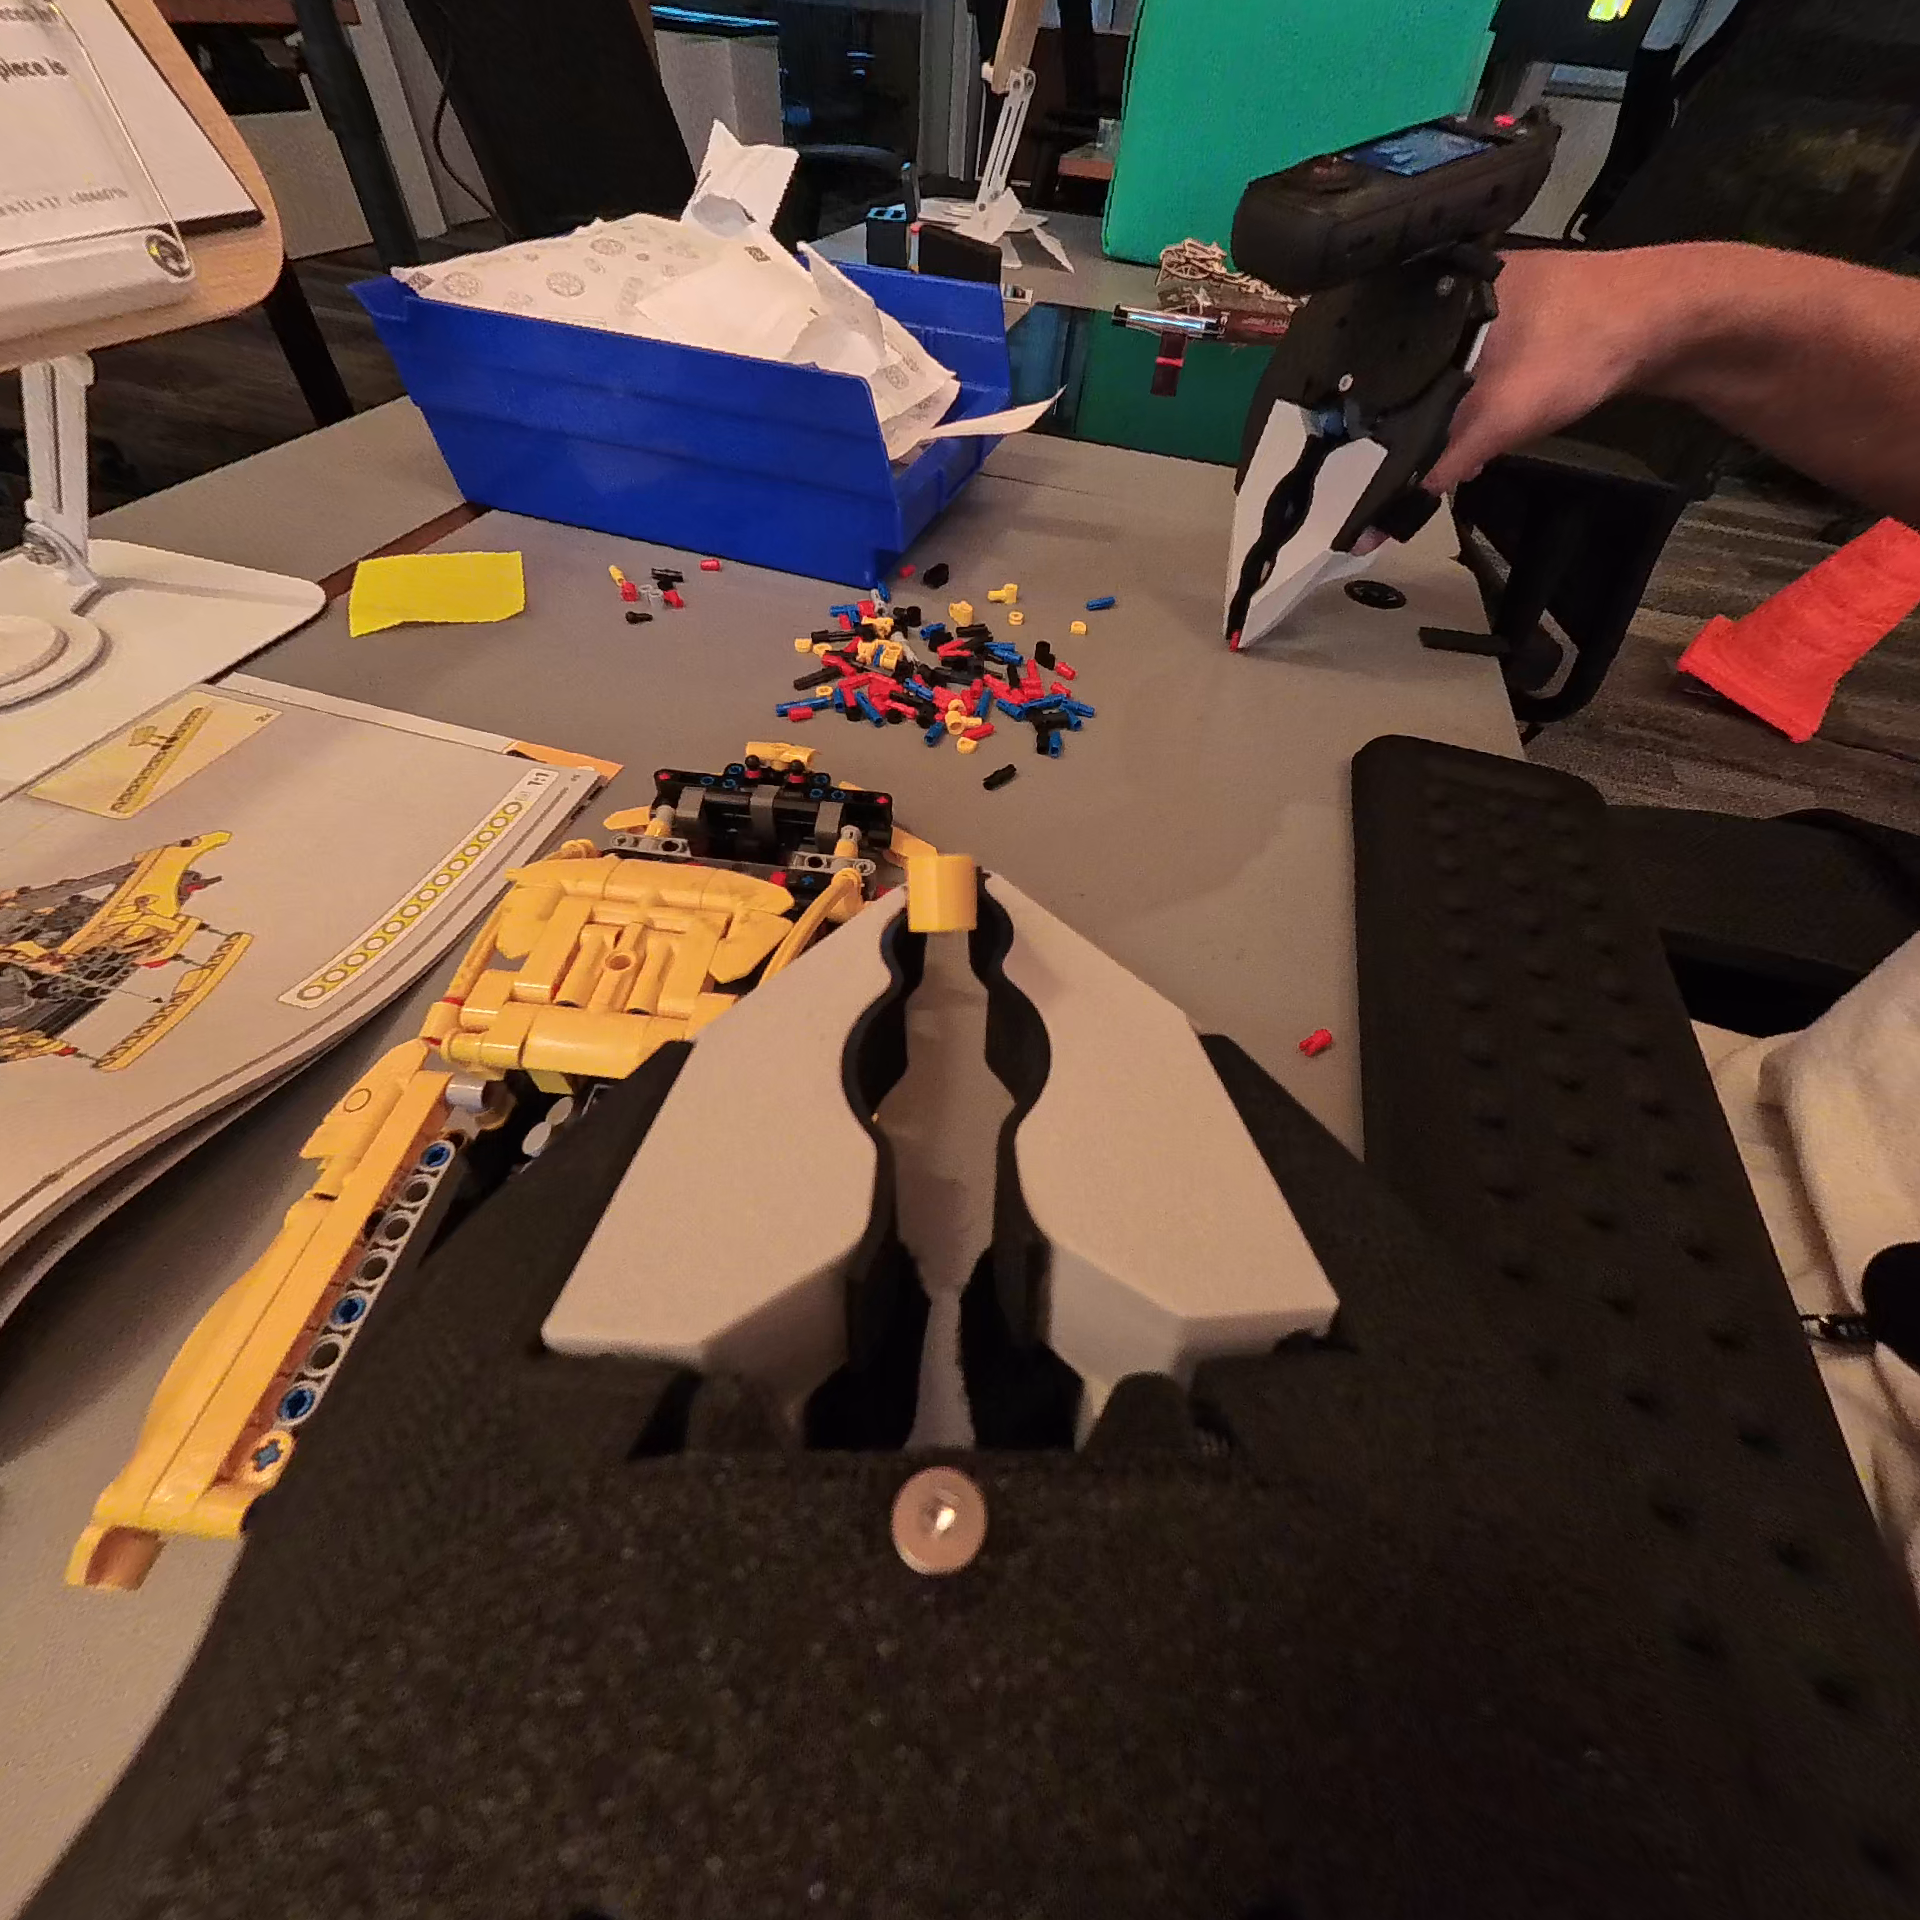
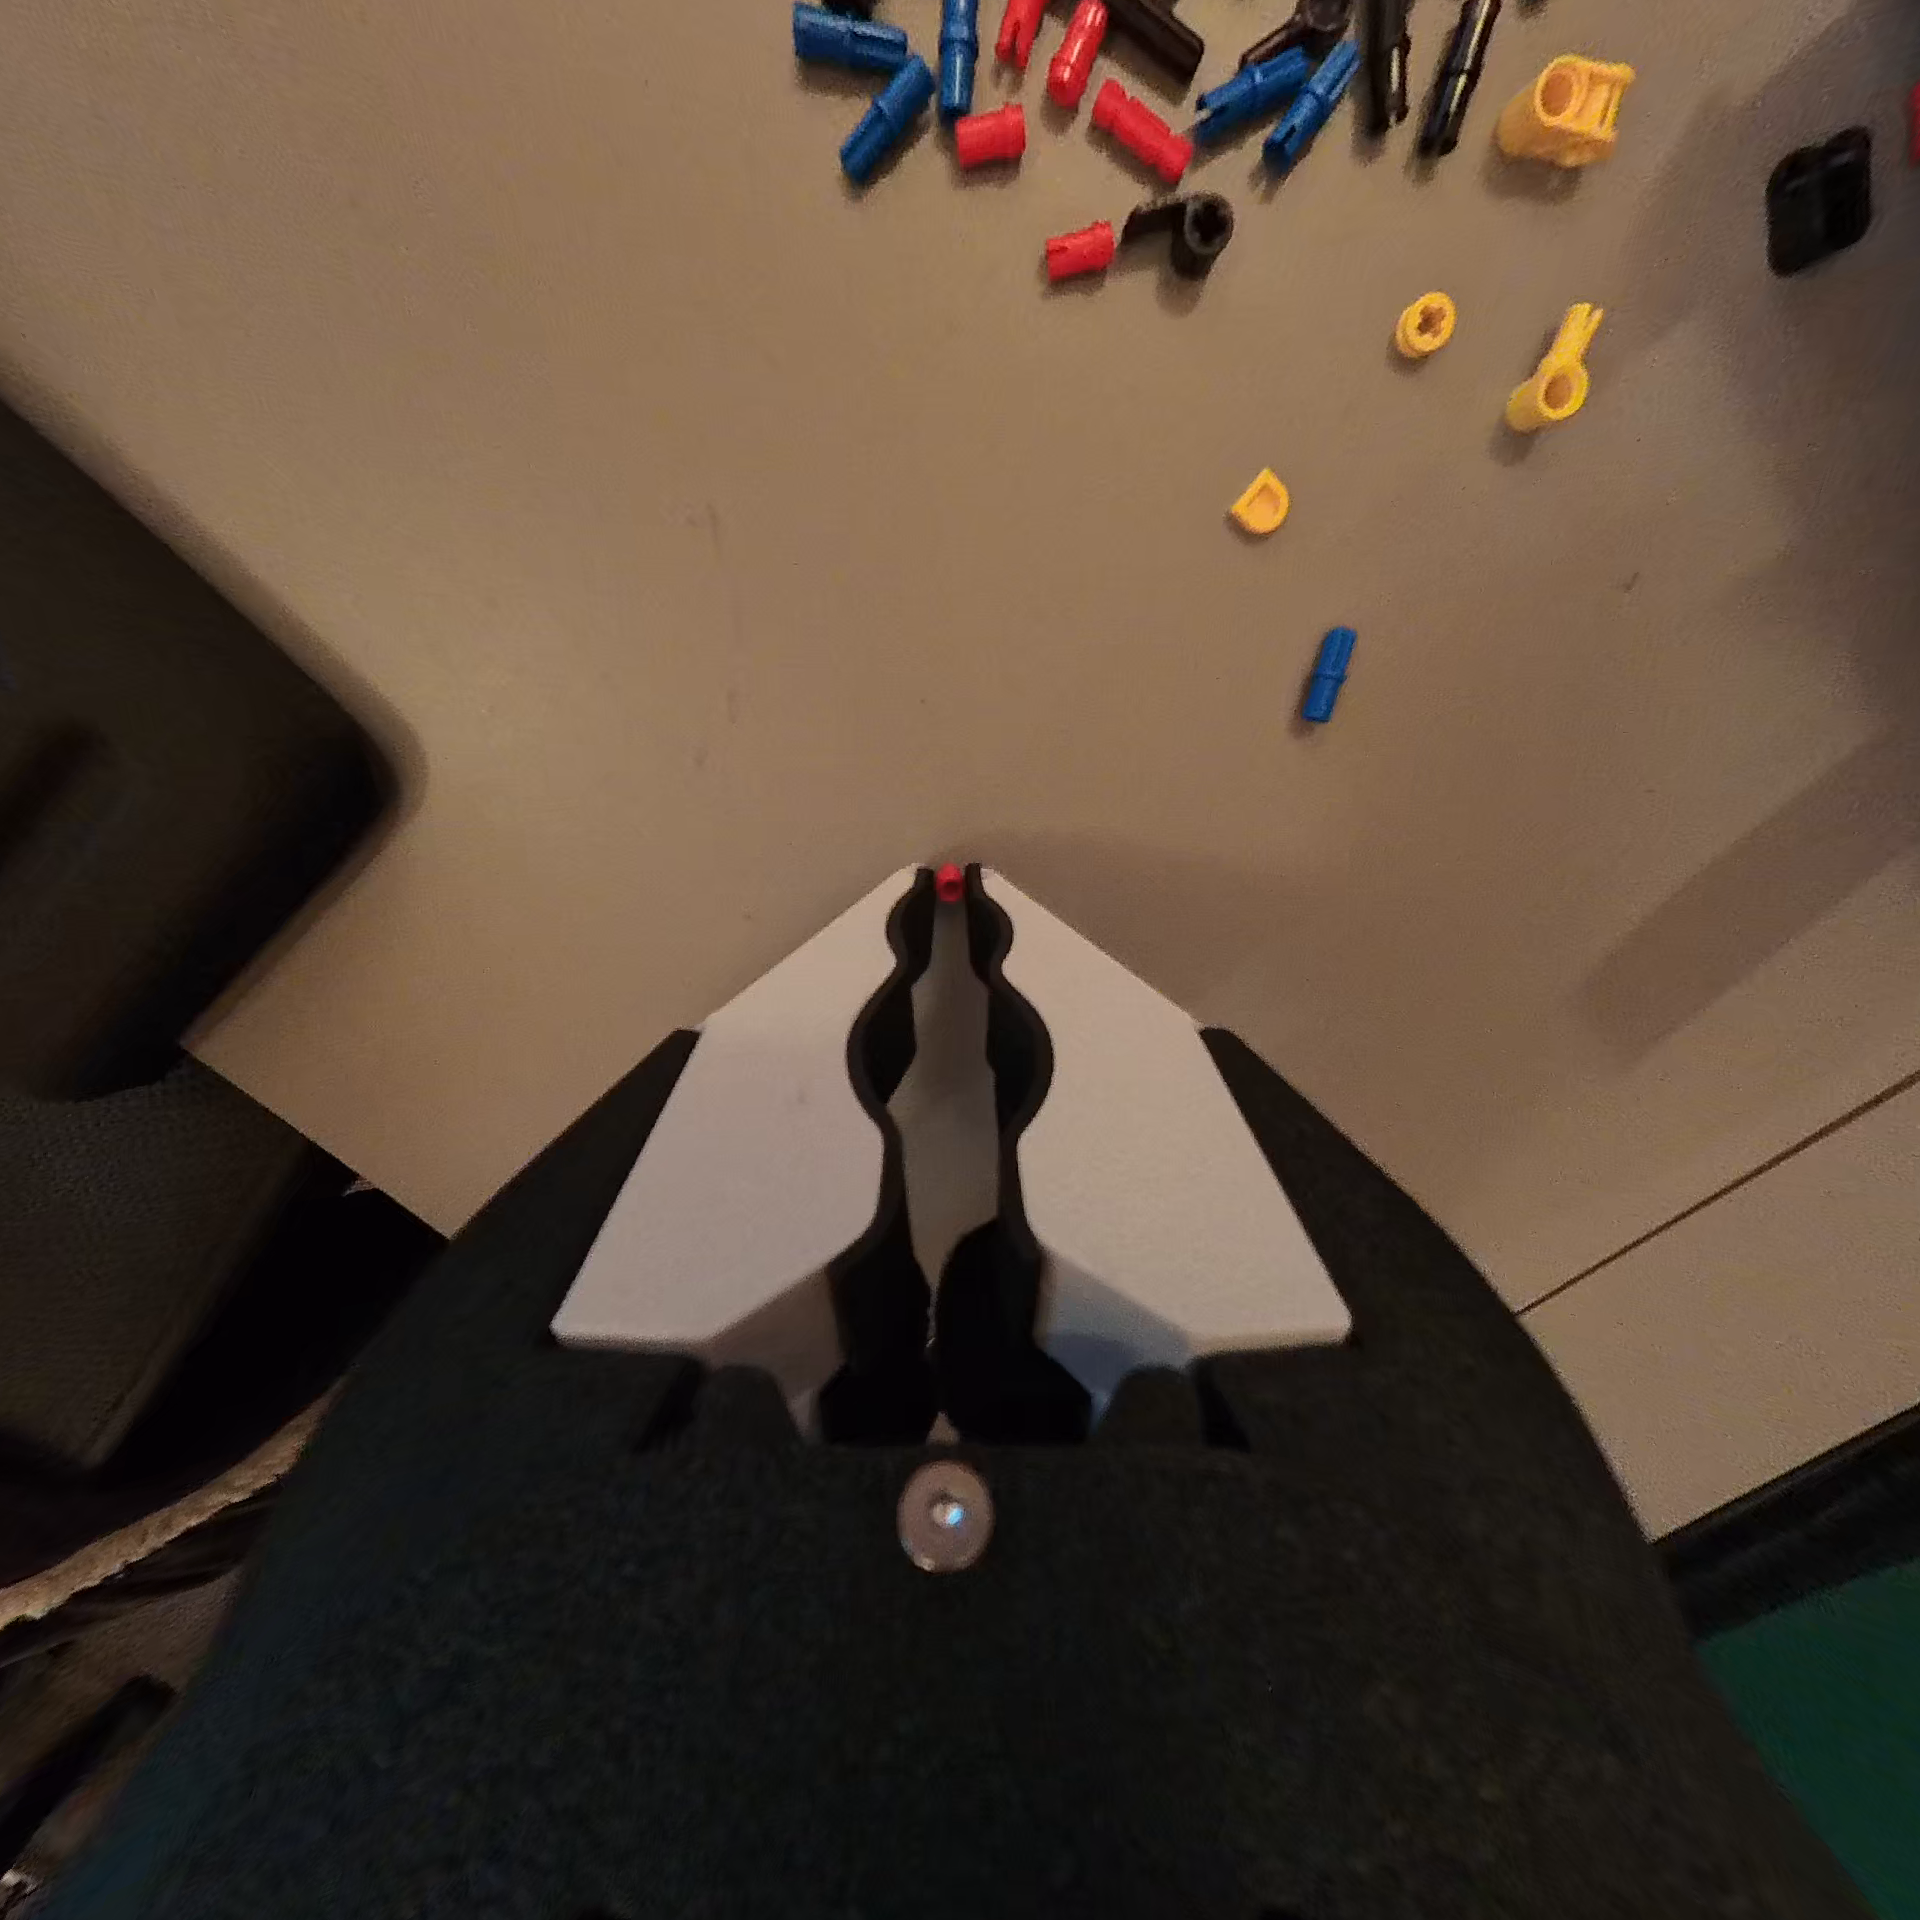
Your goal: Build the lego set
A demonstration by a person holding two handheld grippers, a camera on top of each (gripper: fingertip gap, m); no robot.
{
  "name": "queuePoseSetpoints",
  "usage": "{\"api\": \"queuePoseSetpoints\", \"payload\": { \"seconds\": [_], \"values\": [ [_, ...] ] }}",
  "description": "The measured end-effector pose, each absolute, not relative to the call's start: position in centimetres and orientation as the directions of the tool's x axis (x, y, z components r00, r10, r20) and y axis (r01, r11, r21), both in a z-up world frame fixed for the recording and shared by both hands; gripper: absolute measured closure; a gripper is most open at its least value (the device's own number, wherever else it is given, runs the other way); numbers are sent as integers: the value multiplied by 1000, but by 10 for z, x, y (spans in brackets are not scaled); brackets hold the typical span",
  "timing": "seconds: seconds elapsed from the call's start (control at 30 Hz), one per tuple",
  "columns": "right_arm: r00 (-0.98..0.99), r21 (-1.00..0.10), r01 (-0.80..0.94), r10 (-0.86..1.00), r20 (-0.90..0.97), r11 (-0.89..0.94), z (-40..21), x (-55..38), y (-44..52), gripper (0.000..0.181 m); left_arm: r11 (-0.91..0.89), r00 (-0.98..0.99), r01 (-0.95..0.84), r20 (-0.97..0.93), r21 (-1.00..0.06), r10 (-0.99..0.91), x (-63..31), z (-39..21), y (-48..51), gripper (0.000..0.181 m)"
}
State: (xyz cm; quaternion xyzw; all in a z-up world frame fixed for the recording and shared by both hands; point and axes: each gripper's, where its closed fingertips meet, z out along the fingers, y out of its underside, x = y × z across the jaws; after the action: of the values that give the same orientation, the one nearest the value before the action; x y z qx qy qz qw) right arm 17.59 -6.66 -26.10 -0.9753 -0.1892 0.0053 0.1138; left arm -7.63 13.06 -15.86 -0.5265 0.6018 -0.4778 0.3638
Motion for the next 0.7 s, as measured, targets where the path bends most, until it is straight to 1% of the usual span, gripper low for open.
{"api": "queuePoseSetpoints", "payload": {
  "seconds": [0.03, 0.1, 0.17, 0.23, 0.3, 0.33, 0.4, 0.47, 0.6, 0.7],
  "values": [
    [928, -224, 368, 370, 38, -902, -260, 176, -66, 177, -11, -182, -287, 66, -958, -981, -76, -159, 130, 174],
    [920, -267, 386, 390, 42, -883, -252, 168, -58, 178, -11, -183, -285, 66, -958, -981, -76, -158, 130, 174],
    [900, -353, 429, 429, 84, -832, -231, 148, -36, 178, -4, -193, -275, 59, -962, -979, -76, -157, 128, 174],
    [860, -522, 477, 499, 110, -708, -195, 95, 3, 178, 10, -216, -250, 46, -968, -975, -76, -152, 123, 174],
    [795, -690, 503, 591, 134, -521, -157, 22, 38, 178, 33, -252, -214, 22, -976, -967, -78, -146, 116, 174],
    [752, -735, 520, 641, 153, -436, -144, -11, 49, 178, 50, -265, -191, 3, -980, -964, -79, -142, 113, 174],
    [700, -788, 529, 688, 193, -317, -123, -54, 69, 178, 62, -297, -141, -17, -988, -955, -82, -132, 105, 174],
    [667, -825, 503, 722, 181, -258, -111, -77, 83, 178, 62, -321, -116, -22, -991, -947, -85, -126, 100, 174],
    [624, -802, 537, 763, 168, -262, -116, -91, 96, 178, 88, -333, -83, -55, -993, -941, -87, -119, 92, 174],
    [609, -813, 513, 785, 117, -277, -117, -94, 97, 178, 107, -332, -87, -73, -990, -941, -87, -120, 91, 174]
  ]
}}
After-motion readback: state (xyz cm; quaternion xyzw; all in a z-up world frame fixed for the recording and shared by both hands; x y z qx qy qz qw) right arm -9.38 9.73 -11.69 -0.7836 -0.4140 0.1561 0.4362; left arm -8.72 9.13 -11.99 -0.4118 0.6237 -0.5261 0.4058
